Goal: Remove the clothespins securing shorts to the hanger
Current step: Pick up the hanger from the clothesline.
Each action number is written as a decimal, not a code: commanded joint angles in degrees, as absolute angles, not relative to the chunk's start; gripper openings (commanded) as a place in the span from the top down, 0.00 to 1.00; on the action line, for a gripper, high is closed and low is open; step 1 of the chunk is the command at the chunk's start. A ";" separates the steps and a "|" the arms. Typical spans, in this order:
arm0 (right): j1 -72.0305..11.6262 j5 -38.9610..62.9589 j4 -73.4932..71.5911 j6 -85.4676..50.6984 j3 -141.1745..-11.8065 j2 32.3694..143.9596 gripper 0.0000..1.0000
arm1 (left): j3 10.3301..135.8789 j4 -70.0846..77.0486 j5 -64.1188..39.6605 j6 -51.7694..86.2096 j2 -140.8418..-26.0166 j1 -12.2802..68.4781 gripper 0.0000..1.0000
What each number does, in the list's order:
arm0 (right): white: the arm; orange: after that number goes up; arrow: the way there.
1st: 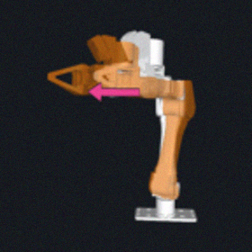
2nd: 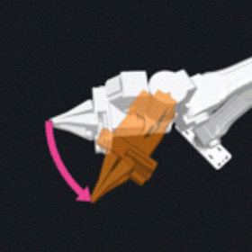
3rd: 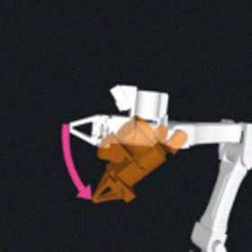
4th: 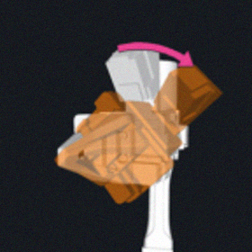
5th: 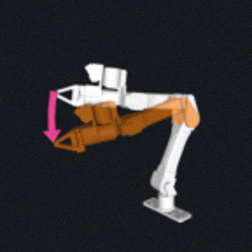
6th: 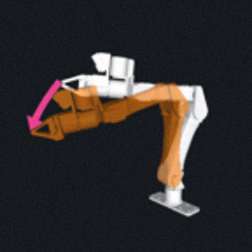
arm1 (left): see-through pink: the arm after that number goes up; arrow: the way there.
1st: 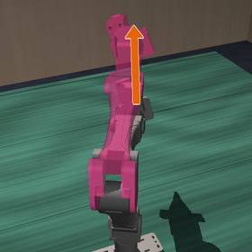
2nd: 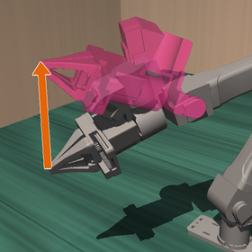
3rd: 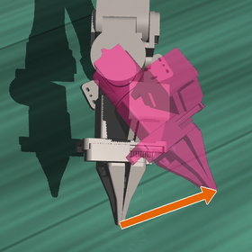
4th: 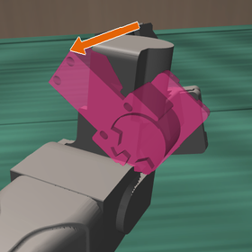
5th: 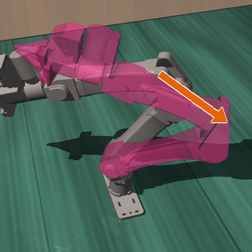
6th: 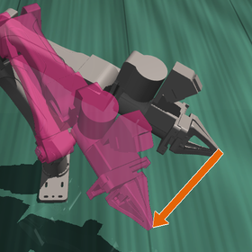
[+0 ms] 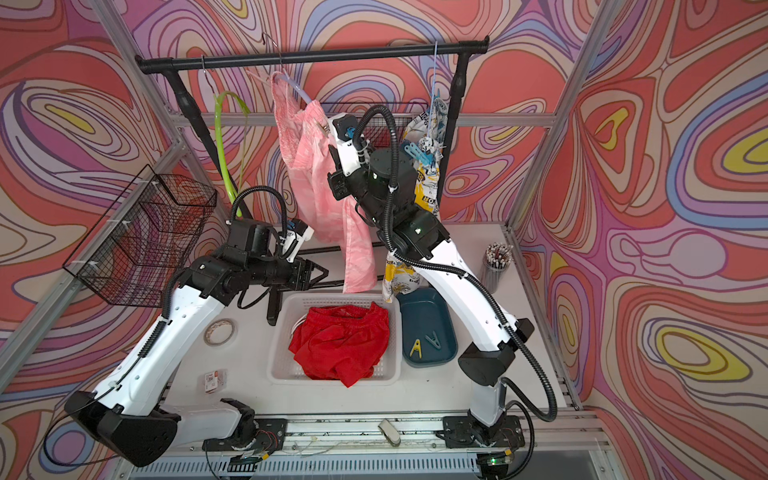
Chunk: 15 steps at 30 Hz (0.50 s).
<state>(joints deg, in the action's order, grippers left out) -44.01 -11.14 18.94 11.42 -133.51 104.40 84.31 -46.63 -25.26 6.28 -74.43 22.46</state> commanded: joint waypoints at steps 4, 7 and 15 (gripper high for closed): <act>-44.27 -10.91 14.70 8.17 -125.53 90.47 1.00 | 85.91 -46.76 -25.88 7.56 -74.10 22.68 0.43; -44.29 -9.74 17.53 6.96 -122.40 86.04 1.00 | 86.69 -47.17 -26.62 7.99 -73.84 22.66 0.43; -44.23 -6.02 36.38 2.60 -125.20 79.04 1.00 | 89.84 -52.09 -24.05 4.76 -70.83 22.76 0.42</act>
